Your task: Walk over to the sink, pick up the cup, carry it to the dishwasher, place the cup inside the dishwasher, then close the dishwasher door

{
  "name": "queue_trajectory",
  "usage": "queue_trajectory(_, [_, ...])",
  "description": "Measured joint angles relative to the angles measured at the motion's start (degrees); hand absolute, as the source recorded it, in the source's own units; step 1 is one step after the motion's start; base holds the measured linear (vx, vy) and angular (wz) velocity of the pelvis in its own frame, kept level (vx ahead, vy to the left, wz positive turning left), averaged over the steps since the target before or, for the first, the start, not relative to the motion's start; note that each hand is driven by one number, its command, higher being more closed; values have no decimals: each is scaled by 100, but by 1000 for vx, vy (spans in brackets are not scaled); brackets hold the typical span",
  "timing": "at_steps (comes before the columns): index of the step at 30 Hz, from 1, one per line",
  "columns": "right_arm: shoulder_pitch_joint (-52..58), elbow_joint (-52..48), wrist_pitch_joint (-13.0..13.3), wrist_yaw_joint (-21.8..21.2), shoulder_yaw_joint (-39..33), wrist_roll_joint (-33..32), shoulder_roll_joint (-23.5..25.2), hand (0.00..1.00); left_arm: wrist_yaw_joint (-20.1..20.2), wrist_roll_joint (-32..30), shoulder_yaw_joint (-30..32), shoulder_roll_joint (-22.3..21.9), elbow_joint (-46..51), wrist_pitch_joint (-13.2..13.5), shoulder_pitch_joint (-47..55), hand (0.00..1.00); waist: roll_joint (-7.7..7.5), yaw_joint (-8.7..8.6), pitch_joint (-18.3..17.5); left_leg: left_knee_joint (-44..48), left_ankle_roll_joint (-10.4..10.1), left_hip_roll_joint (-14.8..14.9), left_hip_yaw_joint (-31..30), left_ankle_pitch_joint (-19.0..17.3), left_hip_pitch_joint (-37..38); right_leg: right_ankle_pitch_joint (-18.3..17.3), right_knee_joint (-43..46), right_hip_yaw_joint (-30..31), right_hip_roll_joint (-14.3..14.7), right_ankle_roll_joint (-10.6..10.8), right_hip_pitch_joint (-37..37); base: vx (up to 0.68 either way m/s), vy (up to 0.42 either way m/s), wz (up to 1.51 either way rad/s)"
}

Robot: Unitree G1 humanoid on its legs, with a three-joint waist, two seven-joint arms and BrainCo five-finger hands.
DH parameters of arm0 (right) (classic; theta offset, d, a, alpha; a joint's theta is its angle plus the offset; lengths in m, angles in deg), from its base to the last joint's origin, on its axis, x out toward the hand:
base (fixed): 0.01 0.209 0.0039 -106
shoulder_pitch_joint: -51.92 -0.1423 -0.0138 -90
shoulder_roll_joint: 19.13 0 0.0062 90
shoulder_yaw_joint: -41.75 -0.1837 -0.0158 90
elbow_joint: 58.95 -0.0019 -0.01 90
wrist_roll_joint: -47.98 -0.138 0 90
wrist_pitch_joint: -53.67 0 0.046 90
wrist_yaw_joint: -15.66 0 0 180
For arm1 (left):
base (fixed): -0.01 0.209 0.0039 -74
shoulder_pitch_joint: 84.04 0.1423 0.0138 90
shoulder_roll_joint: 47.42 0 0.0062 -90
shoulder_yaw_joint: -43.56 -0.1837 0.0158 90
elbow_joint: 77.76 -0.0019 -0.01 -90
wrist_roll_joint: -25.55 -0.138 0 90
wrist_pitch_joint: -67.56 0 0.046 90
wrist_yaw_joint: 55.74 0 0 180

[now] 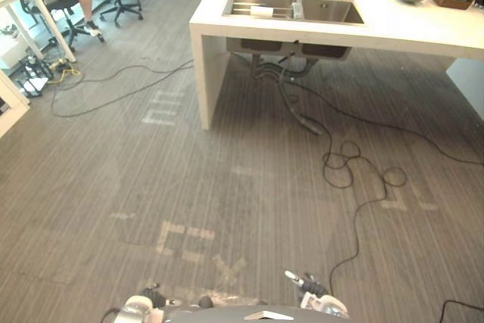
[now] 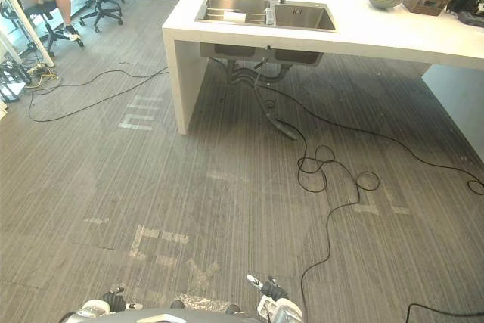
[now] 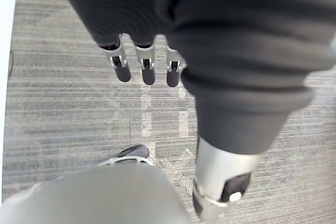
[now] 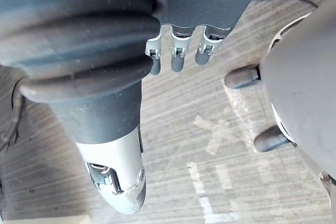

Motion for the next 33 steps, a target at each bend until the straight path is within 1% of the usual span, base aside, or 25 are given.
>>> queue_trajectory(3, [-198, -65, 142, 87, 20, -1, -93, 0, -630, 416, -5, 3, 462, 162, -65, 0, -27, -30, 67, 0, 29, -41, -122, 16, -85, 6, -27, -46, -26, 7, -29, -47, 19, 14])
queue_trajectory(5, [-333, -76, 191, 113, 141, 0, -176, 0, -894, 636, 5, 23, 718, 327, -127, 0, -10, -19, 128, 1, 44, -60, -127, 26, -86, 9, -32, -62, -36, 13, -26, -35, 25, 7])
queue_trajectory(6, [-381, -178, 236, 165, 180, 0, -190, 0, -1030, 931, 6, 43, 843, 498, -158, 0, 9, -24, 150, 1, 52, -71, -129, 31, -87, 12, -33, -68, -43, 12, -27, 0, 0, 0])
queue_trajectory(7, [-382, -276, 249, 199, 204, 1, -192, 0, -1092, 1017, 7, 49, 901, 600, -166, 0, 19, -28, 157, 1, 58, -75, -129, 34, -88, 16, -34, -70, -46, 9, -27, 0, 0, 0])
queue_trajectory(9, [-456, -448, 293, 255, 212, 1, -192, 0, -1344, 1150, 9, 60, 1116, 1019, -188, 0, 26, -47, 162, 19, 87, -82, -137, 50, -90, 32, -43, -87, -48, -4, -25, 0, 0, 0])
queue_trajectory(10, [-458, -506, 306, 284, 214, 1, -192, 0, -1377, 1201, 8, 57, 1144, 1133, -207, 0, 26, -46, 162, 30, 88, -83, -141, 51, -91, 36, -44, -96, -47, -5, -23, 14, 9, 4])
queue_trajectory(12, [-543, -543, 343, 354, 219, -5, -192, 0, -1421, 1907, 5, 29, 1338, 1362, -239, 0, 26, -79, 162, 32, 93, -81, -175, 55, -91, 47, -49, -123, -38, 1, -9, 10, 3, 6])
queue_trajectory(14, [-530, -681, 343, 428, 252, -9, -191, 0, -1431, 2282, 8, -39, 1338, 1441, -297, 0, 31, -90, 164, 32, 94, -77, -190, 56, -90, 47, -53, -127, -30, 1, -3, -1, -1, 2])
queue_trajectory(17, [-530, -852, 341, 467, 395, -24, -193, 0, -1420, 2423, 6, -142, 1339, 1458, -302, 0, 32, -141, 165, 33, 94, -66, -186, 56, -82, 50, -54, -98, -18, -2, 1, -9, 1, -3])
queue_trajectory(19, [-544, -961, 284, 422, 493, -272, -183, 0, -1407, 2536, 7, -203, 1338, 1398, -286, 0, 37, -139, 168, 33, 92, -41, -91, 55, -44, 72, -53, 33, 5, -22, -3, -27, 6, -19])
queue_trajectory(20, [-541, -978, 236, 415, 510, -366, -183, 0, -1398, 2582, 9, -206, 1337, 1365, -283, 0, 37, -141, 168, 33, 91, -36, -76, 54, -32, 75, -51, 49, 10, -24, 0, -37, 4, -22])
queue_trajectory(21, [-518, -972, 119, 388, 565, -594, -180, 0, -1317, 2762, 27, -213, 1336, 1301, -232, 0, 43, -142, 185, 32, 79, -21, -14, 45, 25, 76, -32, 110, 20, -25, 22, -39, 4, -19])
queue_trajectory(23, [-486, -953, 65, 288, 594, -681, -158, 0, -1214, 2898, 76, -230, 1336, 1279, -93, 0, 65, -129, 211, 32, 53, -2, 80, 24, 105, 85, -14, 216, 39, -39, 53, -49, 5, -29])
queue_trajectory(24, [-395, -954, 70, 190, 592, -672, -114, 0, -1036, 3047, 89, -243, 1335, 1240, 80, 0, 80, -145, 235, 32, 49, 11, 131, 9, 160, 88, -4, 281, 52, -44, 76, -54, 3, -25])
queue_trajectory(25, [-376, -950, 70, 179, 592, -668, -104, 0, -1000, 3067, 92, -251, 1334, 1235, 112, 0, 81, -144, 237, 32, 48, 15, 144, 8, 164, 89, -1, 299, 56, -46, 73, -65, 2, -24])
queue_trajectory(27, [-209, -940, 69, 139, 589, -624, -85, 0, -635, 3324, 104, -339, 1325, 1179, 351, 0, 87, -125, 255, 32, 38, 29, 217, 2, 181, 96, 5, 383, 70, -58, 52, -55, -1, -17])
queue_trajectory(28, [-165, -938, 69, 128, 578, -610, -89, 0, -538, 3395, 103, -366, 1323, 1160, 400, 0, 88, -130, 255, 31, 33, 30, 221, -1, 185, 97, 11, 392, 70, -59, 52, -49, 1, -8])
queue_trajectory(29, [-92, -930, 67, 59, 526, -562, -93, 0, -266, 3588, 102, -409, 1318, 1061, 473, 0, 90, -120, 259, 31, 1, 35, 244, -23, 210, 90, 41, 424, 72, -52, 52, -44, 7, -14])
queue_trajectory(30, [-59, -894, 60, -14, 448, -512, -88, 0, 70, 3859, 77, -423, 1315, 881, 536, 0, 88, -110, 260, 30, -5, 44, 301, -39, 241, 44, 121, 488, 73, -34, 22, -44, 13, -22])
queue_trajectory(31, [-62, -873, 58, -51, 403, -495, -89, 0, 216, 3966, 63, -434, 1313, 794, 552, 0, 92, -101, 259, 30, -1, 52, 352, -45, 249, -1, 228, 526, 73, -30, -36, -40, 23, -27])
queue_trajectory(32, [-61, -846, 46, -114, 342, -456, -98, 0, 447, 4101, 54, -466, 1313, 659, 550, 0, 90, -100, 268, 31, 8, 51, 381, -52, 257, -150, 525, 561, 45, -30, -190, -29, 36, -17])
queue_trajectory(33, [-55, -782, 8, -198, 316, -454, -97, 0, 565, 4163, 42, -498, 1314, 619, 522, 0, 60, -130, 287, 32, 37, 18, 377, -70, 280, -386, 977, 560, -34, 8, -385, -22, 43, -7])
